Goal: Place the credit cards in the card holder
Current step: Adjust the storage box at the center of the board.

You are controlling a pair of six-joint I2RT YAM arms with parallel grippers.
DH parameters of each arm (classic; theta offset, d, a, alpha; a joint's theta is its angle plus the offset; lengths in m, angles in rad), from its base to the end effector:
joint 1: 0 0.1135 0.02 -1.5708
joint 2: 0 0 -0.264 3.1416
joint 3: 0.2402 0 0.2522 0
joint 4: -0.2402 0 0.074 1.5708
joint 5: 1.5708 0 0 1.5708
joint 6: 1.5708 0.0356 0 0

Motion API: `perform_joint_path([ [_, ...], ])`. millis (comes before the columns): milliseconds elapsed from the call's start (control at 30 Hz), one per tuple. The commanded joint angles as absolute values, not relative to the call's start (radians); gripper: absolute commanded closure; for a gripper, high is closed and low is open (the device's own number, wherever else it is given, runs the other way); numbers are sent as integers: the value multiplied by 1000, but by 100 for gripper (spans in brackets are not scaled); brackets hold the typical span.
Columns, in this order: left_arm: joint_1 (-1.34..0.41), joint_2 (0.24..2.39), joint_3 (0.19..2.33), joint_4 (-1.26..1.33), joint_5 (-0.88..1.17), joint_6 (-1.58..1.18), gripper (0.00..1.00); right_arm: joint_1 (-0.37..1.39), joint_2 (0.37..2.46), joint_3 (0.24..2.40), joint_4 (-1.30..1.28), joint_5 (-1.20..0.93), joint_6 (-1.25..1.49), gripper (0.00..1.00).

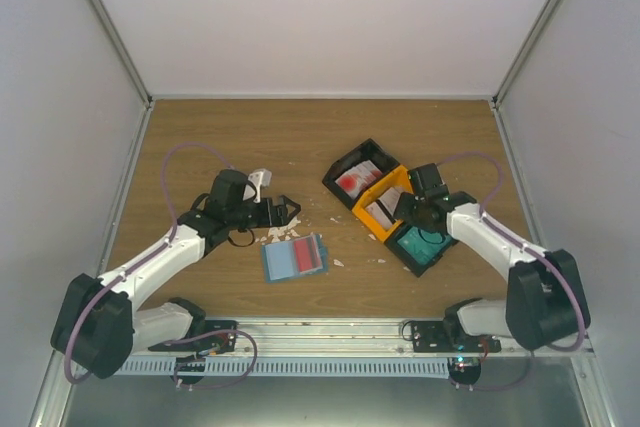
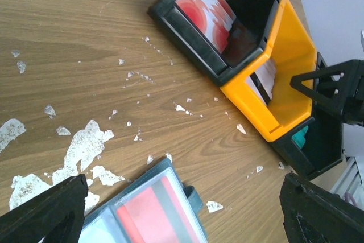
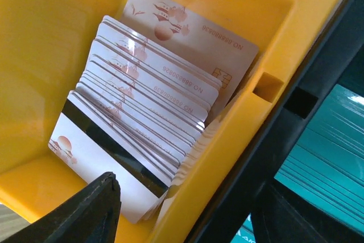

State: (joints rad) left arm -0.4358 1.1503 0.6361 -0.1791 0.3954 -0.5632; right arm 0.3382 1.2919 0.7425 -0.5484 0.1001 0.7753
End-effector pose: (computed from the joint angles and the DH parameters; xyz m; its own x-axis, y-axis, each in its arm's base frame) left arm 0.2092 -0.1126 0.2180 -0.8412 -0.1518 -0.5189 0.2472 0.7457 -0.6188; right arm 0.2251 0.0754 0.1931 -0.8008 0.4566 -0.3876 0.3827 0.8879 0.2553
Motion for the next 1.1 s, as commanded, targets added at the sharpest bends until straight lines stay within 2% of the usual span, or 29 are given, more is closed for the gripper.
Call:
perform_joint_path([
  [0,-423,1175,669,-159,424,-538,7,333,1367,807,-381,-82,738,40],
  [300,-415,1189,665,-155,444,-534,7,334,1481,895,-268,-238,738,42],
  [367,-414,1189,663,-154,445,-534,6,335,1499,918,-281,-218,707,42],
  [500,-415,1179,643,-121,491,-528,1,333,1529,963,-356,-108,531,51],
  [633,-414,1201,635,-49,574,-551,1,333,1546,999,-496,16,415,59],
  [867,-423,1291,624,112,688,-637,1,334,1480,953,-574,32,388,60],
  [933,-434,1330,633,137,691,-661,3,334,1498,958,-602,32,368,60],
  [1067,-464,1423,670,146,667,-699,18,333,1551,975,-634,28,339,58],
])
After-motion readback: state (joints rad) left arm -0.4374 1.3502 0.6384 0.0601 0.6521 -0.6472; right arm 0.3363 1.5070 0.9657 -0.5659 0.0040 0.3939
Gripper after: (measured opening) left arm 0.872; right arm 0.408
